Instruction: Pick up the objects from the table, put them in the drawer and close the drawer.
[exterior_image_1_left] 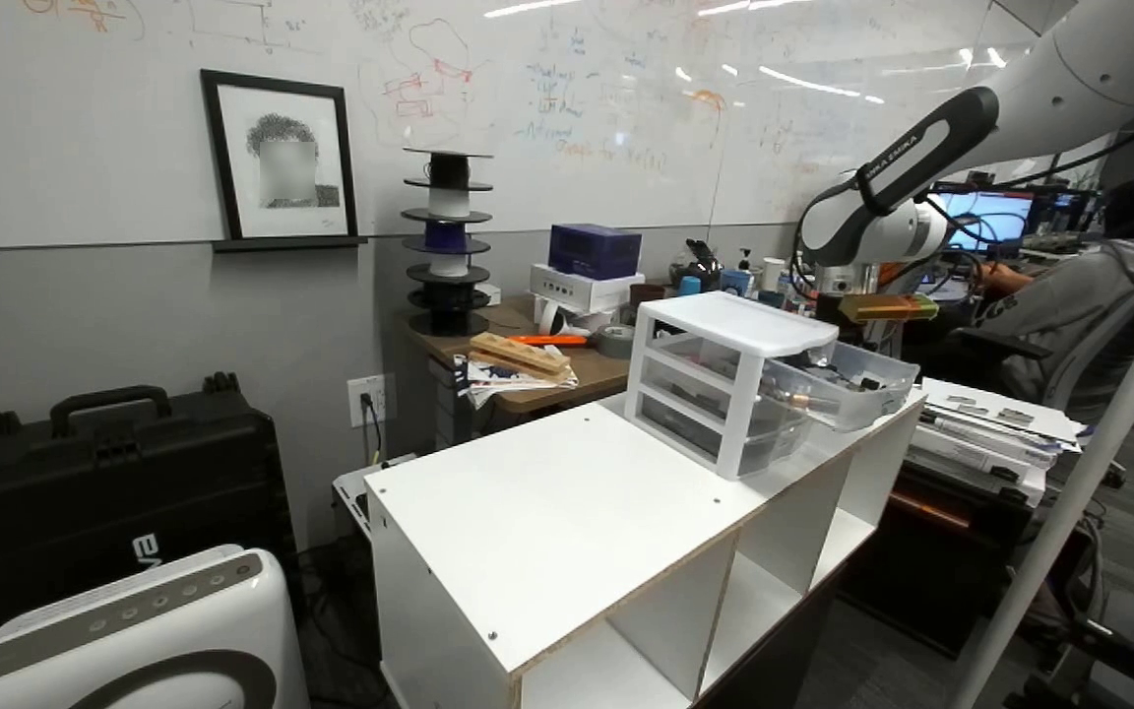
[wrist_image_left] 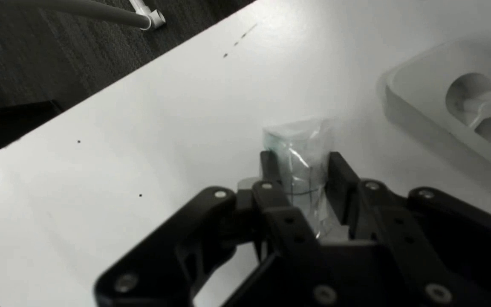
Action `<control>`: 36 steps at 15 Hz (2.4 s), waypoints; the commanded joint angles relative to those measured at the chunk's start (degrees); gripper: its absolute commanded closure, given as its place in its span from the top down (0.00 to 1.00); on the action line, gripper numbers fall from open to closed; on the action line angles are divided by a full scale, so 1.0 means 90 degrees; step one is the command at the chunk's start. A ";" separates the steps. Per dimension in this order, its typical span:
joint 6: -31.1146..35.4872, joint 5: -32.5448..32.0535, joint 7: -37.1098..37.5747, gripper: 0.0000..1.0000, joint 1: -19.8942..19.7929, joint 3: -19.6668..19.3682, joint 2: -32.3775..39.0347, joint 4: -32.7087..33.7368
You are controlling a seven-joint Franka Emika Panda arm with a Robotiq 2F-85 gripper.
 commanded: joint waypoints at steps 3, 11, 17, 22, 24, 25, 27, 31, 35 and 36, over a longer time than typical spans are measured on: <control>-0.0165 -0.0076 0.0022 0.04 0.0125 0.0038 -0.0280 -0.0004; 0.0134 -0.0571 0.0012 0.07 0.0712 0.0015 -0.1570 -0.0761; 0.0333 -0.1555 -0.0022 0.06 0.1101 0.0002 -0.3274 -0.2418; 0.0340 -0.2377 -0.0017 0.05 0.1289 0.0130 -0.4783 -0.3765; 0.0272 -0.2477 -0.0148 0.05 0.1327 0.0251 -0.5331 -0.4164; 0.0265 -0.2470 -0.0306 0.05 0.1351 0.0322 -0.5564 -0.4355; 0.0200 -0.2420 -0.0640 0.05 0.1438 0.0486 -0.5919 -0.4681; 0.0952 -0.2261 -0.1159 0.06 0.1631 0.0666 -0.5847 -0.5036; 0.2060 -0.1831 -0.2208 0.06 0.1823 0.0628 -0.5403 -0.5287; 0.2167 -0.1622 -0.2518 0.06 0.1863 0.0639 -0.5358 -0.5356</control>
